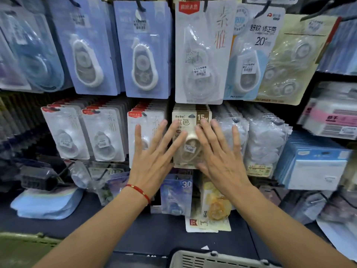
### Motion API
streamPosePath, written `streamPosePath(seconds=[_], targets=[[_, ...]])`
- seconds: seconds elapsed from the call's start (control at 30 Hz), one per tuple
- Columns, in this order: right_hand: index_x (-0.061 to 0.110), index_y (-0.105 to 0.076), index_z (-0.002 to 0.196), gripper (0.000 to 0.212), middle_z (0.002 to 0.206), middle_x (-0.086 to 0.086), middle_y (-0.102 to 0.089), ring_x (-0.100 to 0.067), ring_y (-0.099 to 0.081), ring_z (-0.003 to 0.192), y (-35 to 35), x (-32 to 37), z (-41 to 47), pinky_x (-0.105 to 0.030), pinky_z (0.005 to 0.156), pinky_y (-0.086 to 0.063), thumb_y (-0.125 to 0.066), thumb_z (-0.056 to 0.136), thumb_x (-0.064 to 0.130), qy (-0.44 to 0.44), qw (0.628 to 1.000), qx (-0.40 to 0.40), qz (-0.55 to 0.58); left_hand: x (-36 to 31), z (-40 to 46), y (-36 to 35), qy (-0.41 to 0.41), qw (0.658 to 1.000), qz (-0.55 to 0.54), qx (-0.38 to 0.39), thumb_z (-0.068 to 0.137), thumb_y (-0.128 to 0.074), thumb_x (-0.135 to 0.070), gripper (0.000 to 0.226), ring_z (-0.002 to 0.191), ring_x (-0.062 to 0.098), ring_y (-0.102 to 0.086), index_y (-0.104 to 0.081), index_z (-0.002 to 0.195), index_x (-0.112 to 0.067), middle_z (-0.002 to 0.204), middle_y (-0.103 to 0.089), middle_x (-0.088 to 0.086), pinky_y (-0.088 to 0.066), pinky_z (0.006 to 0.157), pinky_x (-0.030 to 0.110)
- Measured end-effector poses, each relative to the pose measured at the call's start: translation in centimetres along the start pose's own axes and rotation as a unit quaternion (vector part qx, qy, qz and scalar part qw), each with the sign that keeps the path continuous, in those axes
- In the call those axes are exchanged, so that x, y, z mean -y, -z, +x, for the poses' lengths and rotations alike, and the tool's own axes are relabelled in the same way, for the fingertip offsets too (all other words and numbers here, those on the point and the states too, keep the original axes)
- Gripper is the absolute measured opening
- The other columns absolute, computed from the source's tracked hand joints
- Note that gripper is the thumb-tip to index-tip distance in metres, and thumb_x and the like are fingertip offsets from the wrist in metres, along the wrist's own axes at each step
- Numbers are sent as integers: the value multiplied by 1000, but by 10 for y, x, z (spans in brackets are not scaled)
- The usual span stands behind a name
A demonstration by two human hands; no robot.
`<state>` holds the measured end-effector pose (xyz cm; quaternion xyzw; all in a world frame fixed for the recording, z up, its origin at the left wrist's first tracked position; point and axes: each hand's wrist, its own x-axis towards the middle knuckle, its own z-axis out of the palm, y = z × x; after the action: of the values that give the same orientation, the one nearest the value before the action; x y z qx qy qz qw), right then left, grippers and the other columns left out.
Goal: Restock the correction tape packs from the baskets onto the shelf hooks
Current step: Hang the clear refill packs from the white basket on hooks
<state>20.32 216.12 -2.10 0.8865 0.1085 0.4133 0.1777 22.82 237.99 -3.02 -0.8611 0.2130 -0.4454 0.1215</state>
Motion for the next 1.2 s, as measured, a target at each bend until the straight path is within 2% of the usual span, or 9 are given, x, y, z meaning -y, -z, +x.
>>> streamPosePath(seconds=[0.13, 0.3, 0.47, 0.6, 0.73, 0.87, 0.97, 1.03, 1.2], targets=[[17, -15, 169, 113, 176, -14, -8, -35, -10, 163, 22, 8, -18, -69, 124, -17, -76, 82, 55, -25, 998, -3, 58, 9, -5, 13, 6, 999, -48, -10, 74, -85, -52, 122, 162, 34, -3, -13, 168, -24, 176, -5, 12, -11, 121, 75], [29, -34, 164, 93, 172, -10, -24, -34, -28, 158, 43, 24, -28, -63, 122, -31, -82, 86, 43, 16, 993, 61, 101, 33, -33, 27, 92, 986, -133, -47, 79, -86, -35, 78, 140, 42, -43, -51, 146, -15, 153, -43, 21, -45, 108, 58], [28, -37, 162, 83, 172, -7, -25, -32, -27, 159, 50, 28, -19, -59, 123, -32, -79, 90, 29, -9, 984, 144, 107, 51, -41, 34, 98, 983, -157, -18, 86, -82, -16, 50, 129, 44, -55, -63, 132, -8, 146, -54, 20, -52, 100, 56], [19, -53, 152, 75, 165, -12, -40, -37, -38, 153, 59, 40, -19, -58, 119, -38, -84, 84, 27, -40, 984, 98, 143, 54, -43, 37, 141, 964, -224, -22, 88, -78, -10, 54, 129, 45, -54, -59, 138, -3, 146, -49, 25, -52, 105, 55], [11, -52, 149, 57, 155, -5, -50, -21, -46, 144, 70, 78, 0, -37, 120, -40, -72, 97, 18, -86, 919, 37, 384, 56, -50, 34, 226, 907, -356, -19, 93, -72, -9, 58, 124, 34, -54, -49, 146, -5, 146, -46, 20, -53, 103, 50], [14, -19, 166, 72, 172, 0, -20, -5, -13, 157, 68, 113, 29, -5, 120, -1, -59, 107, 23, -186, 851, 96, 482, 54, -54, 26, 287, 840, -457, 54, 99, -68, -21, 78, 140, 28, -51, -25, 163, -10, 158, -46, 13, -43, 116, 42], [13, -10, 167, 77, 174, -5, -16, -14, -13, 160, 57, 124, 39, -19, 128, -9, -58, 107, 17, -218, 839, 117, 484, 51, -50, 22, 284, 815, -498, 81, 102, -64, -17, 74, 150, 24, -42, -23, 164, -12, 164, -40, 7, -39, 120, 44], [9, -15, 166, 80, 168, -9, -23, -20, -22, 157, 51, 129, 44, -15, 121, -11, -64, 103, 11, -227, 853, 108, 457, 51, -46, 18, 285, 811, -505, 82, 101, -65, -12, 74, 148, 25, -45, -25, 164, -13, 162, -43, 6, -40, 118, 45], [-2, -16, 163, 80, 165, -21, -28, -33, -29, 155, 45, 139, 46, -37, 127, -26, -66, 101, 7, -236, 881, 100, 397, 49, -43, 11, 305, 815, -482, 102, 100, -67, -14, 77, 106, 36, -68, -23, 164, -20, 128, -67, 15, -54, 91, 46]])
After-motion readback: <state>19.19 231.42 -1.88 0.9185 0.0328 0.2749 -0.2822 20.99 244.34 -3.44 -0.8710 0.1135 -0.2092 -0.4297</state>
